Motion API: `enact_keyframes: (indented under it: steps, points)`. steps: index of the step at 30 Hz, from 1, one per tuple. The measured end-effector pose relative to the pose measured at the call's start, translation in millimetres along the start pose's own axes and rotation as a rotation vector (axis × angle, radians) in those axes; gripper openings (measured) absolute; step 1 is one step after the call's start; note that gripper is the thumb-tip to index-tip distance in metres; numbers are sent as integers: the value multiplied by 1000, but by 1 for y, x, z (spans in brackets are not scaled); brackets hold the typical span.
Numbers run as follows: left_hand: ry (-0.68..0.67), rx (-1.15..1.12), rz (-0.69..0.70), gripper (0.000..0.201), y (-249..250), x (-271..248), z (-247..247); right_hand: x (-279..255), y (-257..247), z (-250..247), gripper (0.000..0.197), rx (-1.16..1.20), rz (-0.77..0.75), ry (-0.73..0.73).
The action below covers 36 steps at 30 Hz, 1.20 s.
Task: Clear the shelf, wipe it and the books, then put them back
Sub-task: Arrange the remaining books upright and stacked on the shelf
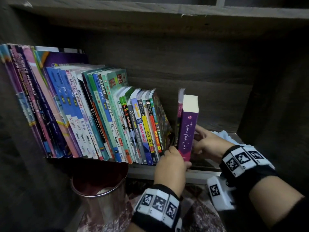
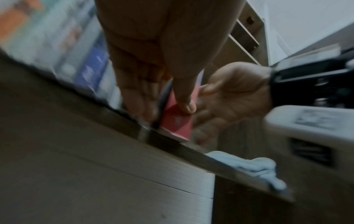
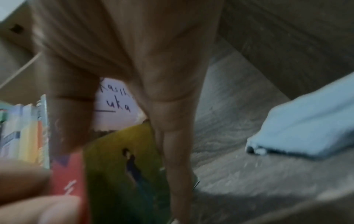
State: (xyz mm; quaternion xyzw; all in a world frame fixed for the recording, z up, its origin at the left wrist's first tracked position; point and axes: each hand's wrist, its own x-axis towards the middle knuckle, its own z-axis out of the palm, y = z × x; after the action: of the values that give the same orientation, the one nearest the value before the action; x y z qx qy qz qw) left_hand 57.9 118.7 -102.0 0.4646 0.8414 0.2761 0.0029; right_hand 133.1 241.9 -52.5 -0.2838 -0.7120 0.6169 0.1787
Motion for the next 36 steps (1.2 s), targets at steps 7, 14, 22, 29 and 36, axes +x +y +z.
enact_keyframes:
  steps: [7,14,22,29,36]
  points:
    - [-58,108,63,25,-27,1,-34,2,10,12,136,-200,-47,-100]
    - [-125,108,-30,32,-48,7,-29,14,15,21,129,-280,-10,-65]
    - [-94,51,81,31,-67,14,-21,35,34,20,157,-312,-73,-42]
    - [-98,-69,79,30,-72,23,-24,47,44,31,147,-399,-140,25]
    - [-134,85,54,31,-59,24,-32,20,29,32,126,-524,-98,-24]
